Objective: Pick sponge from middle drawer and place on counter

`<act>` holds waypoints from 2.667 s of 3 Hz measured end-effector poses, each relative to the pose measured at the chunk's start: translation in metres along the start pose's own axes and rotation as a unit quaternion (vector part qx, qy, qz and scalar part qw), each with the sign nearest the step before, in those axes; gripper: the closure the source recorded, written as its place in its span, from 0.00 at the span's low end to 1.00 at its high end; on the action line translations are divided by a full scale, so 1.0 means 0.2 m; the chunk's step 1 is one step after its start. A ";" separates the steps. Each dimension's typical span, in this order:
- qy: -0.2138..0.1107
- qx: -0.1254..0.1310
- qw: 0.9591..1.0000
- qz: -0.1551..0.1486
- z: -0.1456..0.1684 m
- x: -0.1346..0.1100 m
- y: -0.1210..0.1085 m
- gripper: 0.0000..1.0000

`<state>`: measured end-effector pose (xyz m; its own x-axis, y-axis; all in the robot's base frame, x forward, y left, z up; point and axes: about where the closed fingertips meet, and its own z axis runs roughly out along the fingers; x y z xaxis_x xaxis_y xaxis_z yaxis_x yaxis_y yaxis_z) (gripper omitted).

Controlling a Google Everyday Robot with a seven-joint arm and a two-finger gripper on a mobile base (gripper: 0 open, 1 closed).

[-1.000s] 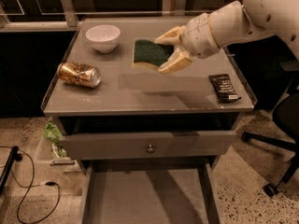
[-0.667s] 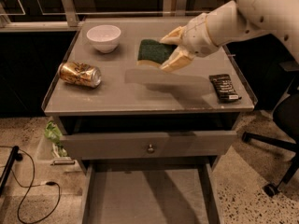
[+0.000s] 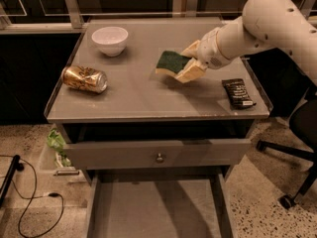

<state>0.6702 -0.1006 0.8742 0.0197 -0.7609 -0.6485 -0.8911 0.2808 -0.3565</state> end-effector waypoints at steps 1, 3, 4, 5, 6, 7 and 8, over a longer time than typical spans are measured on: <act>-0.001 -0.017 0.999 0.028 0.05 0.06 0.01 1.00; -0.008 -0.037 0.999 0.038 0.07 0.07 0.03 0.81; -0.008 -0.037 0.999 0.038 0.07 0.07 0.03 0.58; -0.008 -0.037 0.999 0.038 0.07 0.07 0.03 0.35; -0.008 -0.037 0.999 0.038 0.07 0.07 0.03 0.11; -0.008 -0.037 0.999 0.038 0.07 0.07 0.03 0.00; -0.008 -0.037 0.999 0.038 0.07 0.07 0.03 0.00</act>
Offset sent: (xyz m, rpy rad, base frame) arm 0.0005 -0.0023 -0.0231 0.0706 0.1370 0.0178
